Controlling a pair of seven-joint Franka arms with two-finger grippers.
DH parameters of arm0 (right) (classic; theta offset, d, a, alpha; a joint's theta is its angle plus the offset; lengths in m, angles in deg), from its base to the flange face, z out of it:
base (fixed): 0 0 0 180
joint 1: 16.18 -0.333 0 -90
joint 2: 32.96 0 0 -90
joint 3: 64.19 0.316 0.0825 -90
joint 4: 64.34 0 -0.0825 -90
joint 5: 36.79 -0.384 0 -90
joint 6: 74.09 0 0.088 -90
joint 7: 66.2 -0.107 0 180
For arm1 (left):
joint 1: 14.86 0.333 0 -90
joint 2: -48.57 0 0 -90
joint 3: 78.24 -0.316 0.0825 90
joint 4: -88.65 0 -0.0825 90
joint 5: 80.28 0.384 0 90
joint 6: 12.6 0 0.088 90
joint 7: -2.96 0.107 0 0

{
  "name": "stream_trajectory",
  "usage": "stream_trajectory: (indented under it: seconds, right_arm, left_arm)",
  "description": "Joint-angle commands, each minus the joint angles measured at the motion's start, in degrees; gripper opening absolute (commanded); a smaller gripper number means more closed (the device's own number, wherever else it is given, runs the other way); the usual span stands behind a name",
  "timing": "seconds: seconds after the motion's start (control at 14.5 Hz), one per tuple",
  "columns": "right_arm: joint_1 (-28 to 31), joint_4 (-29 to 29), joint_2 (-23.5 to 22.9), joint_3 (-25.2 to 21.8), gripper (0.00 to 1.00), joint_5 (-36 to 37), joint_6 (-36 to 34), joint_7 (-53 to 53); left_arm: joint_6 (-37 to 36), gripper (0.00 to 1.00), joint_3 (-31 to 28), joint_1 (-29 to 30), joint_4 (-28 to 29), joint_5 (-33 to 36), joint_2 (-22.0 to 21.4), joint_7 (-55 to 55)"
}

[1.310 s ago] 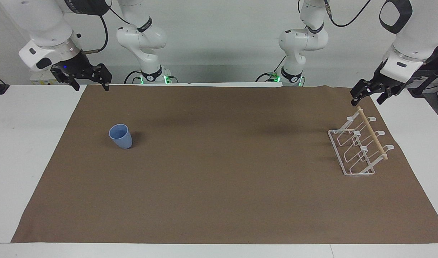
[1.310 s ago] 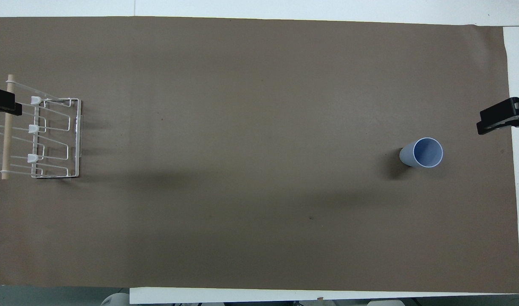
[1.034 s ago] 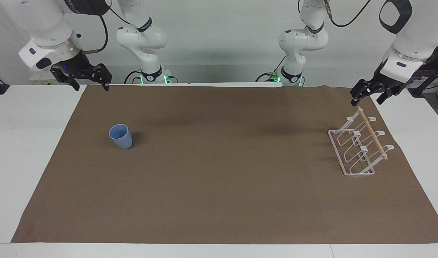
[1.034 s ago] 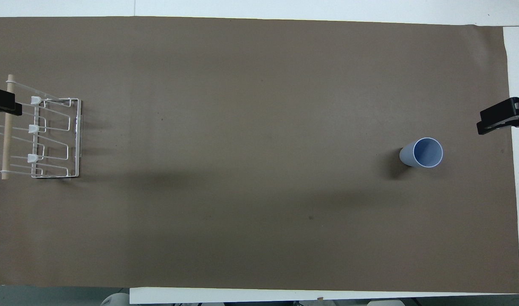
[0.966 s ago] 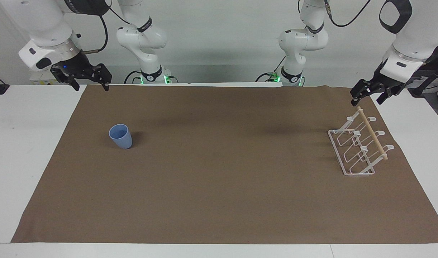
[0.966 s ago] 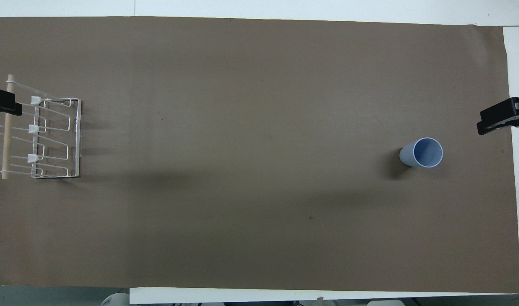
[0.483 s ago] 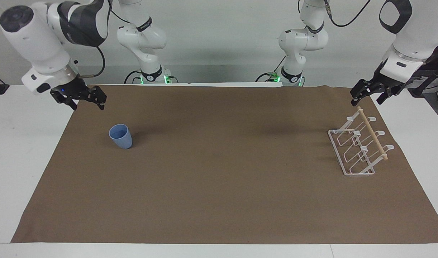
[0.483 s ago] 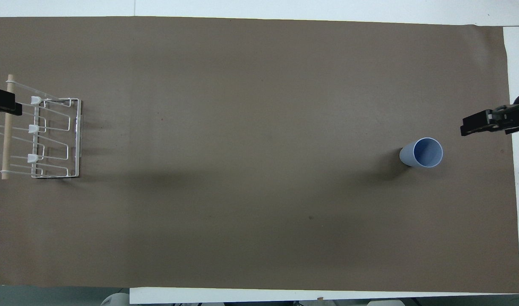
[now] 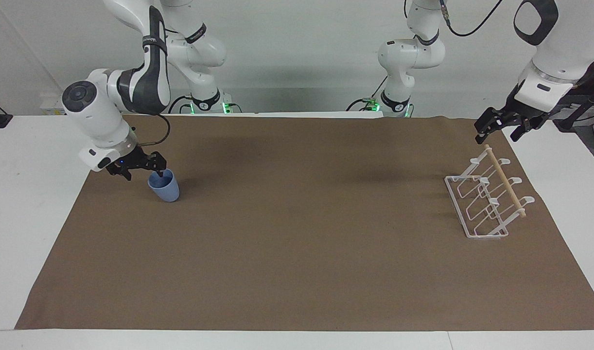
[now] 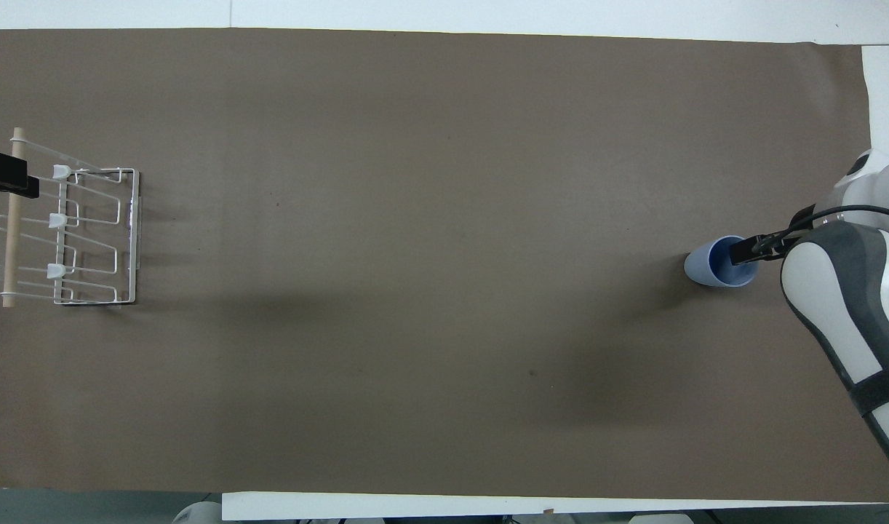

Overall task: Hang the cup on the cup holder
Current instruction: 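Lower the right gripper onto the blue cup rim and grasp it, then lift the blue cup and tip it sideways toward the left gripper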

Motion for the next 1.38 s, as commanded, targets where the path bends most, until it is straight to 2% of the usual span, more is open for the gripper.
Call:
stream_trajectory:
  seconds: [0.0,0.14,0.21,0.28,0.48,0.55,0.62,0.83,1.03,1.17,1.31]
  right_arm:
    - [0.84,2.15,0.1,0.46,1.0,-0.81,2.59,1.93]
    - [1.36,2.24,-2.0,0.46,0.97,-0.81,4.95,1.76]
    - [1.36,2.94,-2.62,0.46,0.91,-0.81,5.58,2.02]
    - [1.1,3.03,-2.89,0.46,0.78,-0.81,6.02,2.02]
    - [0.66,2.95,-3.5,0.55,0.21,-0.81,6.28,0.45]
    - [0.66,2.95,-3.68,0.55,0.07,-0.81,6.28,-0.6]
    - [0.57,2.6,-3.68,0.55,0.0,-0.81,5.85,-0.7]
    - [0.57,-0.12,-4.29,0.99,0.0,-0.81,2.09,-0.18]
    - [-1.09,-8.36,-5.52,2.21,0.0,-1.33,-7.65,2.27]
    - [-3.46,-15.21,-5.53,2.48,0.0,-8.32,-17.14,2.9]
    - [-5.31,-17.18,-5.61,2.48,0.0,-19.03,-20.25,2.46]
  left_arm:
    - [-0.78,1.0,-0.26,-0.56,0.79,-1.04,-1.17,-0.63]
    - [-0.78,1.0,-0.26,-0.56,0.7,-1.3,-1.26,-0.63]
    - [-0.78,1.0,-0.26,-0.56,0.79,-1.31,-1.26,-0.63]
    - [-0.78,1.0,-0.26,-0.56,0.7,-1.31,-1.26,-0.71]
    - [-0.78,1.0,-0.26,-0.56,0.7,-1.31,-1.17,-0.71]
    - [-0.69,1.0,-0.43,-0.65,0.7,-1.31,-1.17,-0.63]
    - [-0.6,1.0,-0.26,-0.65,0.53,-1.31,-1.17,-0.63]
    - [-0.6,1.0,-0.26,-0.65,0.61,-1.22,-1.17,-0.54]
    - [-0.51,1.0,-0.26,-0.65,0.61,-1.22,-1.17,-0.45]
    - [-0.51,1.0,-0.26,-0.65,0.61,-1.22,-1.17,-0.45]
    - [-0.69,1.0,-0.26,-0.65,0.7,-1.22,-1.17,-0.54]
